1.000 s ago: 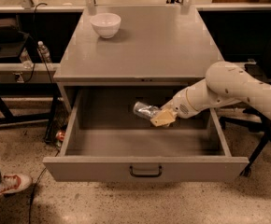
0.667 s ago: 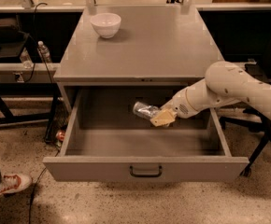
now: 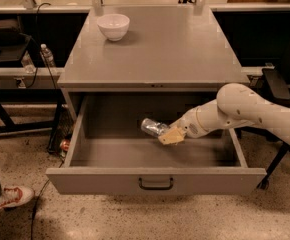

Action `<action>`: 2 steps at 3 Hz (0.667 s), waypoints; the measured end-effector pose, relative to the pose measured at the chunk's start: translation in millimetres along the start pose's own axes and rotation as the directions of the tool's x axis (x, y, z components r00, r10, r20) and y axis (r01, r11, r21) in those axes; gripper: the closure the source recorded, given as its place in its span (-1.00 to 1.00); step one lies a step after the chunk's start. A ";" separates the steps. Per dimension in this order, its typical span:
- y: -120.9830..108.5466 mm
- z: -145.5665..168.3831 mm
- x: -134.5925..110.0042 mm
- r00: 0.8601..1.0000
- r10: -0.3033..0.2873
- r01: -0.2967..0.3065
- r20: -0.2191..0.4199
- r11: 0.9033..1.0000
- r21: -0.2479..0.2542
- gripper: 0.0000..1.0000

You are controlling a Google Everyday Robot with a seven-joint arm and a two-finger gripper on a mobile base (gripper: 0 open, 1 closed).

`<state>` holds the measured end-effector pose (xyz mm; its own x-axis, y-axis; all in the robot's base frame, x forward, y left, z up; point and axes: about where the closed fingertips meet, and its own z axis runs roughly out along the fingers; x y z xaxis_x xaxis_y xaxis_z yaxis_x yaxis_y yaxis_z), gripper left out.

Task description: Place redbull can into top drawer

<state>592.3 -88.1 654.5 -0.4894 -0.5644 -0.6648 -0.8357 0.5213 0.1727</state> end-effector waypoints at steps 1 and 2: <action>3.8 14.3 6.1 1.000 0.013 -0.012 0.015 0.999 -0.032 0.62; 4.5 21.8 8.4 0.999 0.022 -0.021 0.023 0.998 -0.054 0.15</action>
Offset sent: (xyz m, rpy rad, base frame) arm -0.0009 0.0116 -0.0255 0.0728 0.0417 0.0162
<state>589.9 -76.6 633.8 -0.5017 -0.5381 -0.6774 -0.8377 0.4977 0.2250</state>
